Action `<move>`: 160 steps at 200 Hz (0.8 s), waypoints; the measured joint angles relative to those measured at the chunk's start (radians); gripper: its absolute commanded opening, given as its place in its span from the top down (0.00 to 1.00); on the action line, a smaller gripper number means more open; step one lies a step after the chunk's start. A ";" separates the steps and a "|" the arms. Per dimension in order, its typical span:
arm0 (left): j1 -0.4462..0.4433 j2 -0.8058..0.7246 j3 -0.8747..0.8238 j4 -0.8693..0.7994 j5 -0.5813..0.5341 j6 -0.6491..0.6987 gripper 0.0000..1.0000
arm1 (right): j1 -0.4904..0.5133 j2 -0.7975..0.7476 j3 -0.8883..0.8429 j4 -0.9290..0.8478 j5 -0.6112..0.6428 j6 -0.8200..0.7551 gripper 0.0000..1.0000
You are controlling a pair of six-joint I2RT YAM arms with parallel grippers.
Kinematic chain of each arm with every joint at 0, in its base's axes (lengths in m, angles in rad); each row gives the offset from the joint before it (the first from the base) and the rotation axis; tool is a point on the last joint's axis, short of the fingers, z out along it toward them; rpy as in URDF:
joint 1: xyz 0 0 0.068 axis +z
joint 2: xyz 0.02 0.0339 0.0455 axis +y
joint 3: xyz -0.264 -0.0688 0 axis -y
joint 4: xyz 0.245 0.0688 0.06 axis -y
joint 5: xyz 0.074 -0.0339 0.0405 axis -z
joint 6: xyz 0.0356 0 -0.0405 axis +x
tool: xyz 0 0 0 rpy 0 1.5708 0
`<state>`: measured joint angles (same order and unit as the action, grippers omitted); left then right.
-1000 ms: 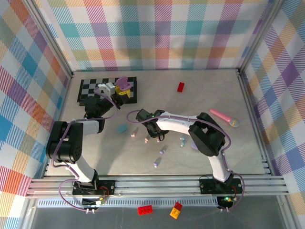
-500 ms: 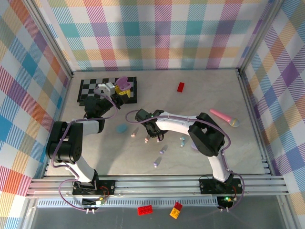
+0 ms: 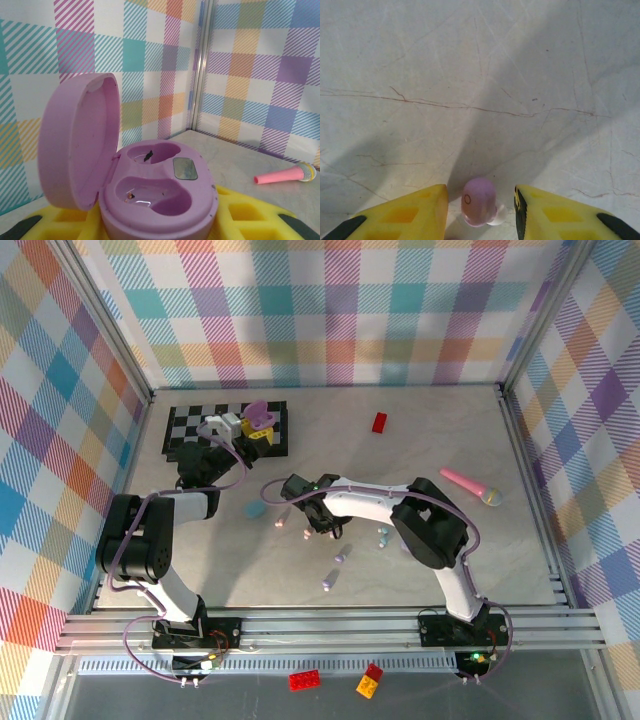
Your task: Insert wireless bluetooth earbuds into charging case
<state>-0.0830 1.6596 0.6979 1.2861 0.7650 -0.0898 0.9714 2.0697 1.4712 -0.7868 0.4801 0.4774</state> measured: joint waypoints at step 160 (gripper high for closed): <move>-0.002 -0.020 -0.001 0.000 0.006 0.000 0.62 | -0.035 -0.147 -0.183 0.161 -0.102 -0.034 0.77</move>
<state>-0.0845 1.6398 0.6971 1.2861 0.7712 -0.0895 0.9360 1.9228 1.2884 -0.6262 0.3782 0.4435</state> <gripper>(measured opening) 0.386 0.232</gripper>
